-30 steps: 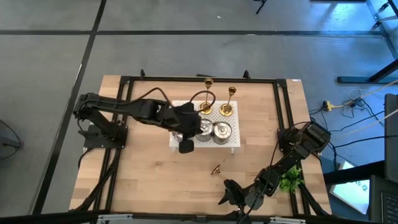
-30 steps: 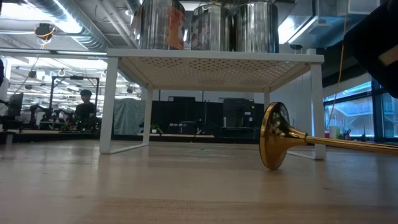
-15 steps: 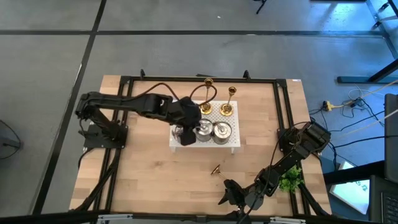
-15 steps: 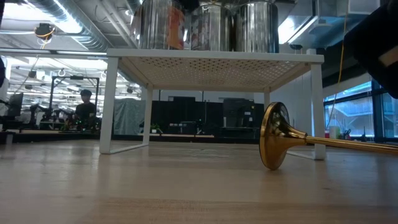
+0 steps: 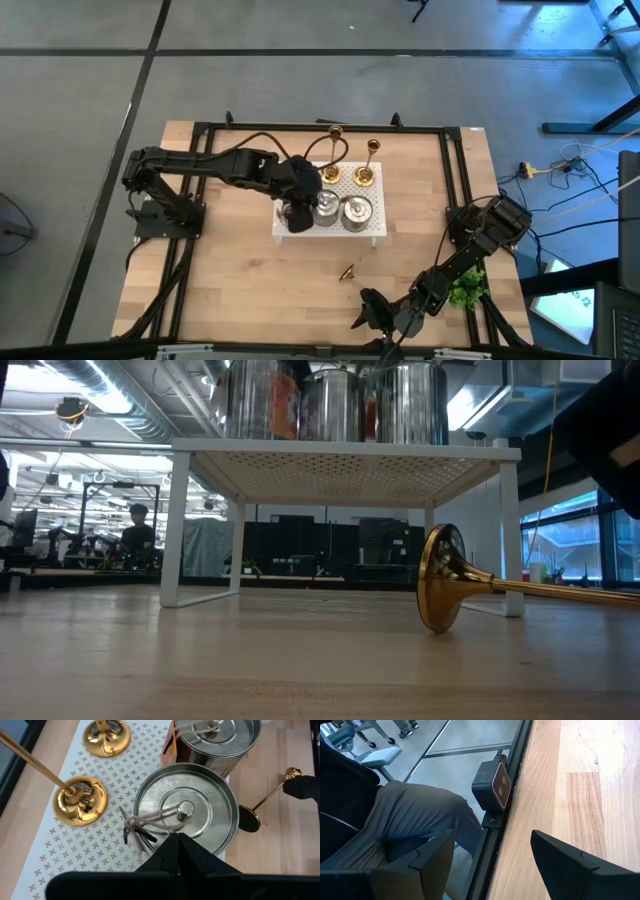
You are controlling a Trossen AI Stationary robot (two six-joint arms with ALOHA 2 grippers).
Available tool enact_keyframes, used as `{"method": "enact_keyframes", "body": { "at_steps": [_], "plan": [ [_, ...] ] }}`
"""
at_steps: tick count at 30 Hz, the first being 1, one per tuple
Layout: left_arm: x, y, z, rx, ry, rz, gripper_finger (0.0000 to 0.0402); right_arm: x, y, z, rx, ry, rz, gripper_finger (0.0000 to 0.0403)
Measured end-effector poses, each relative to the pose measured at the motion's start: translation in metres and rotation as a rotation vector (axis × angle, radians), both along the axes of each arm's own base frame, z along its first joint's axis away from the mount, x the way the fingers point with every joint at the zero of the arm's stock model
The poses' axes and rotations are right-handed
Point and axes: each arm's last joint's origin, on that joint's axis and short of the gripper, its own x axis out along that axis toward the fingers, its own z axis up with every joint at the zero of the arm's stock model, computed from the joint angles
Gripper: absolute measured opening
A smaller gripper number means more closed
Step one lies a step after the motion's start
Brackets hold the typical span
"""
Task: Pick & Place candle stick holders
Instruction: Adjust the silver scented candle on the shelf
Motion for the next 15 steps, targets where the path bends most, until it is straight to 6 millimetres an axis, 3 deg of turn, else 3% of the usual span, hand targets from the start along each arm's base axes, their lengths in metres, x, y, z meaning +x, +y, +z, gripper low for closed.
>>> {"method": "enact_keyframes", "body": {
  "at_steps": [15],
  "plan": [
    [0.01,-0.008,-0.007,-0.069,-0.005,-0.067,0.0002,0.0,-0.001,0.0,-0.005,-0.006,-0.015,0.0265]
  ]
}}
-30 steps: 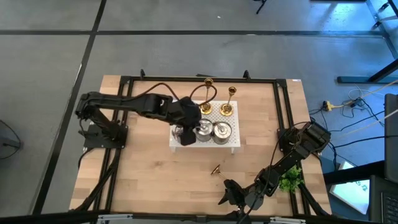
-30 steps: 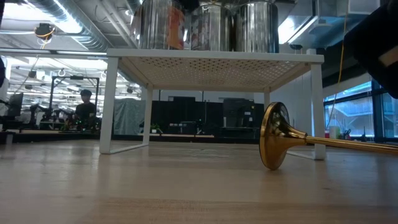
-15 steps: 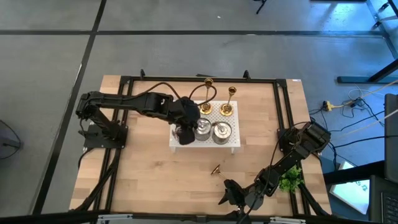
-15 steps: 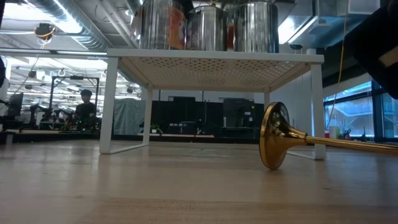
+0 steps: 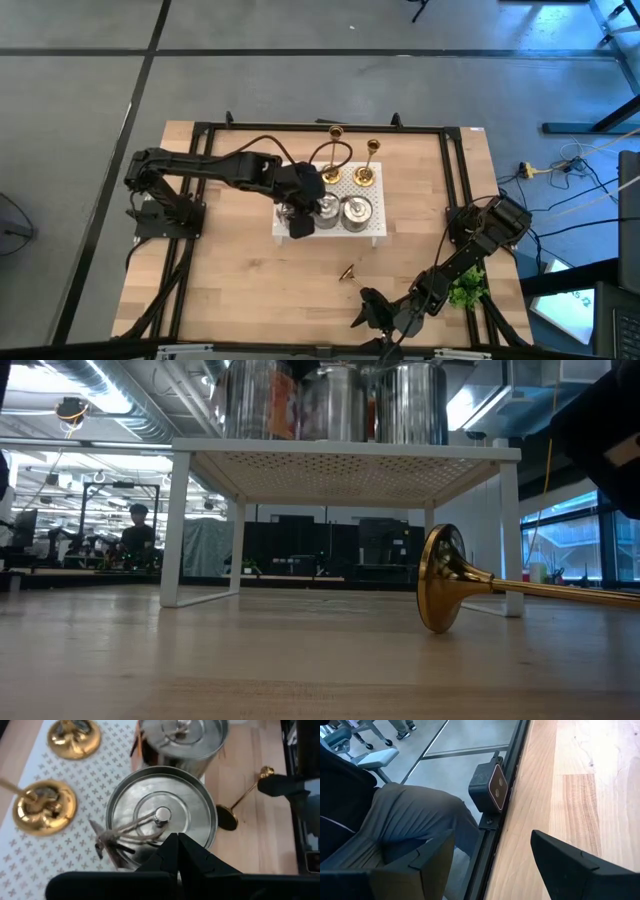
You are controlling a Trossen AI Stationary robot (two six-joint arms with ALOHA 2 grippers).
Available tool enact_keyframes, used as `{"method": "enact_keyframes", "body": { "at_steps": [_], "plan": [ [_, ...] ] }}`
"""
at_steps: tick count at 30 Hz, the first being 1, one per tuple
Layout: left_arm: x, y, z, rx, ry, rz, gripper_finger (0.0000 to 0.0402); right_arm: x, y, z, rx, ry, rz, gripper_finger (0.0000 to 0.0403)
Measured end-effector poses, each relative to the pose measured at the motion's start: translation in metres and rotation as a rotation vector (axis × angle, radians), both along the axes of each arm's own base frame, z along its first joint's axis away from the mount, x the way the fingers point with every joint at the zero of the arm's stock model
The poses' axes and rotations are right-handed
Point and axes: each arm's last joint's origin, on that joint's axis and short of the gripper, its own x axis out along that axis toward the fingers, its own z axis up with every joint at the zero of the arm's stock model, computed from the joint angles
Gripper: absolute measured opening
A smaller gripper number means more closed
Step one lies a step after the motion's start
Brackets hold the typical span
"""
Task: Pick & Place candle stick holders
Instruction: Adjust the silver scented candle on the shelf
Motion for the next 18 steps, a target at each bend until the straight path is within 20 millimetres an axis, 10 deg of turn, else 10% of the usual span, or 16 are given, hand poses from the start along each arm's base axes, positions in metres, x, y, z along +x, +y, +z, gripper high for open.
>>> {"method": "enact_keyframes", "body": {
  "at_steps": [18],
  "plan": [
    [0.0041,0.0003,0.0026,0.019,-0.052,0.0,0.0001,-0.0005,-0.0006,-0.0013,-0.007,0.013,-0.006,0.0265]
  ]
}}
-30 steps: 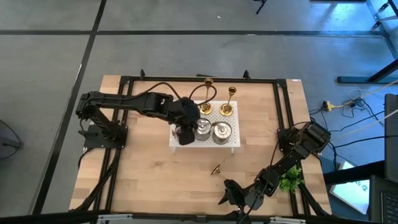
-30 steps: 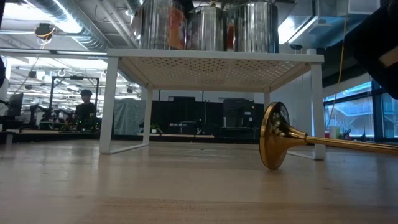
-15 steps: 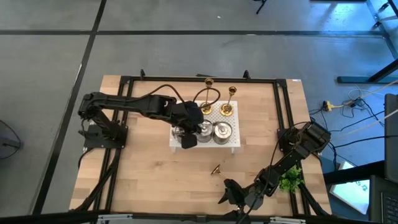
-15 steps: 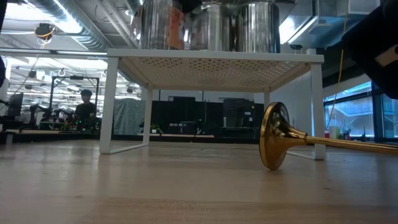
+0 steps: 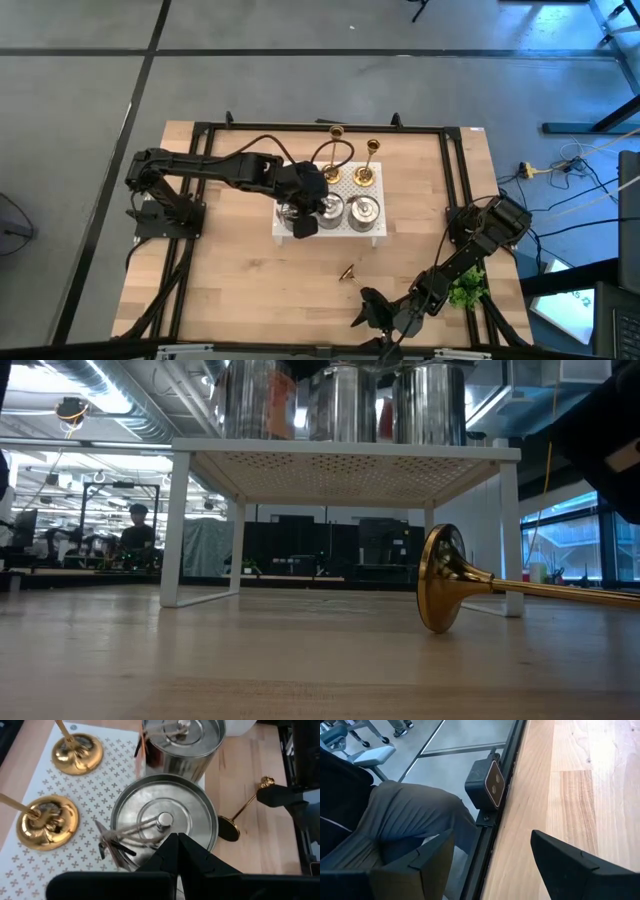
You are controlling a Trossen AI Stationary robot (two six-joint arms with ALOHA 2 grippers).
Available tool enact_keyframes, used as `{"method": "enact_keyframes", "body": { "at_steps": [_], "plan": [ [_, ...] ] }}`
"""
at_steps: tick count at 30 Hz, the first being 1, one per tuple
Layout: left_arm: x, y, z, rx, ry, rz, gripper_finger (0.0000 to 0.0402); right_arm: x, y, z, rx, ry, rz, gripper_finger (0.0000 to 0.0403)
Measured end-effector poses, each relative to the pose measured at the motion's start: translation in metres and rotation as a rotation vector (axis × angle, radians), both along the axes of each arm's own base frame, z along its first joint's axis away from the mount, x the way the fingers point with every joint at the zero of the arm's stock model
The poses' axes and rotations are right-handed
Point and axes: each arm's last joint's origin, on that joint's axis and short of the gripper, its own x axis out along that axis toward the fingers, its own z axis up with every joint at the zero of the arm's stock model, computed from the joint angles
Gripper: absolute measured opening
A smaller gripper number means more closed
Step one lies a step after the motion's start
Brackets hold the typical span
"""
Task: Pick & Place candle stick holders
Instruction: Adjust the silver scented candle on the shelf
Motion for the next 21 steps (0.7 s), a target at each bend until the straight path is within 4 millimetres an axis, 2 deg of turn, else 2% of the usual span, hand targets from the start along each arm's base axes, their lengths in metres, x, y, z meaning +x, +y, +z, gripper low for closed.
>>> {"method": "enact_keyframes", "body": {
  "at_steps": [10,21],
  "plan": [
    [0.0,-0.001,0.001,-0.017,-0.002,-0.008,0.0002,0.0,0.0,0.0,0.0,0.0,0.0,0.0266],
    [-0.001,-0.013,0.001,-0.046,0.0,-0.048,0.0002,0.0,0.0,0.0,0.0,0.0,0.0,0.0266]
  ]
}}
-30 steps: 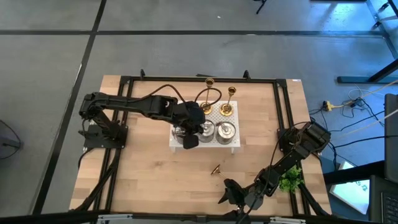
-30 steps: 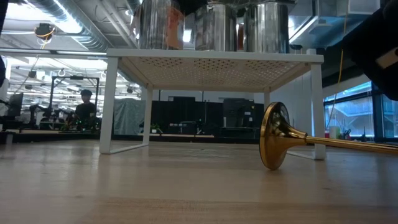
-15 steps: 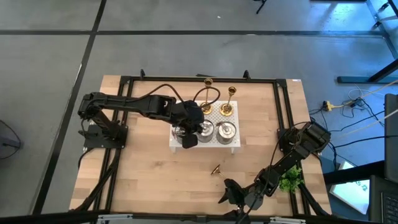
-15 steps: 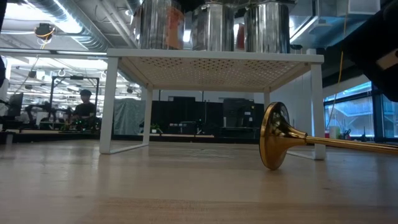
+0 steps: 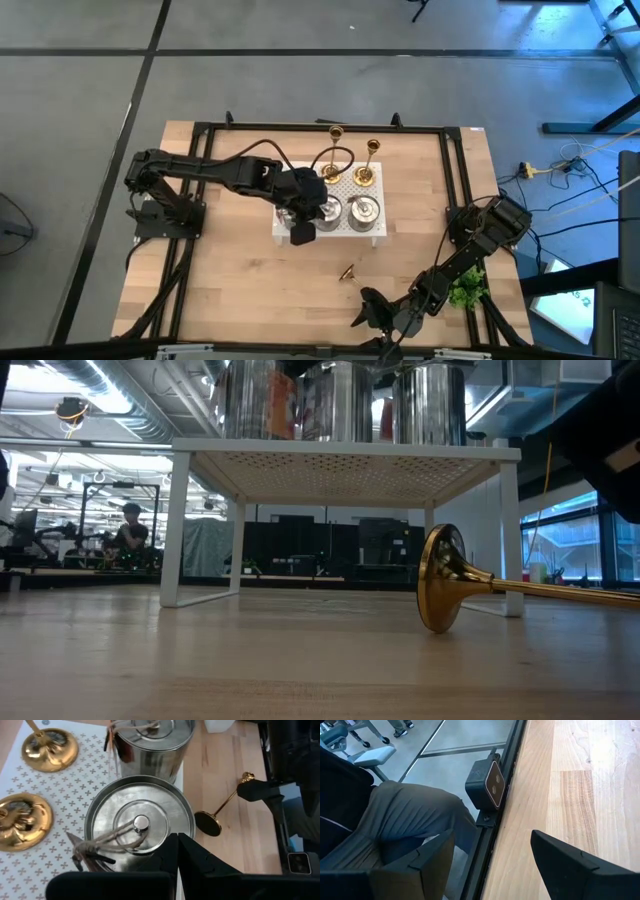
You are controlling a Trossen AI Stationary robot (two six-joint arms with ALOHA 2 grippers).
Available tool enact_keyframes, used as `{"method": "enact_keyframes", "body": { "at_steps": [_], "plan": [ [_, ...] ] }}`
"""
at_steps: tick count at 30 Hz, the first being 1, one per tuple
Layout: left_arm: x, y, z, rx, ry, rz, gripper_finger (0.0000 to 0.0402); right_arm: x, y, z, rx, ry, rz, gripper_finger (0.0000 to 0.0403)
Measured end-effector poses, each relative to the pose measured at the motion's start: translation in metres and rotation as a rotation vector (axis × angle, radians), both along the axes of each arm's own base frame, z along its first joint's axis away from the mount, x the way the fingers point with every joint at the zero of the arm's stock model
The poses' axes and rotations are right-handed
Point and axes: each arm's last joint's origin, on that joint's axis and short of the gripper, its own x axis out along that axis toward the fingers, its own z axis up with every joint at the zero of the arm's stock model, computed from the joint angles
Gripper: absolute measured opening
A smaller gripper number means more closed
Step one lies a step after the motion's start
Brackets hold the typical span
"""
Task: Pick & Place candle stick holders
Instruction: Adjust the silver scented candle on the shelf
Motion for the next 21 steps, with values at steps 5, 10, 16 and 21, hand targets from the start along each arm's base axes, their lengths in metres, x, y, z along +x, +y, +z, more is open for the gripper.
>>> {"method": "enact_keyframes", "body": {
  "at_steps": [5,10,16,21],
  "plan": [
    [0.0,0.001,0.0,0.02,-0.002,0.018,0.0002,0.0,0.0,0.0,0.0,0.0,0.0,0.0266],
    [0.0,0.001,0.001,0.019,-0.008,0.014,0.0001,0.0,0.0,0.0,0.0,0.0,0.0,0.0266],
    [0.007,-0.001,-0.002,-0.016,-0.031,-0.025,0.0001,0.001,-0.001,0.0,0.0,0.0,-0.004,0.0266],
    [0.012,-0.001,-0.007,-0.009,-0.022,-0.032,0.0002,0.001,-0.001,0.0,0.0,0.0,-0.005,0.0266]
  ]
}}
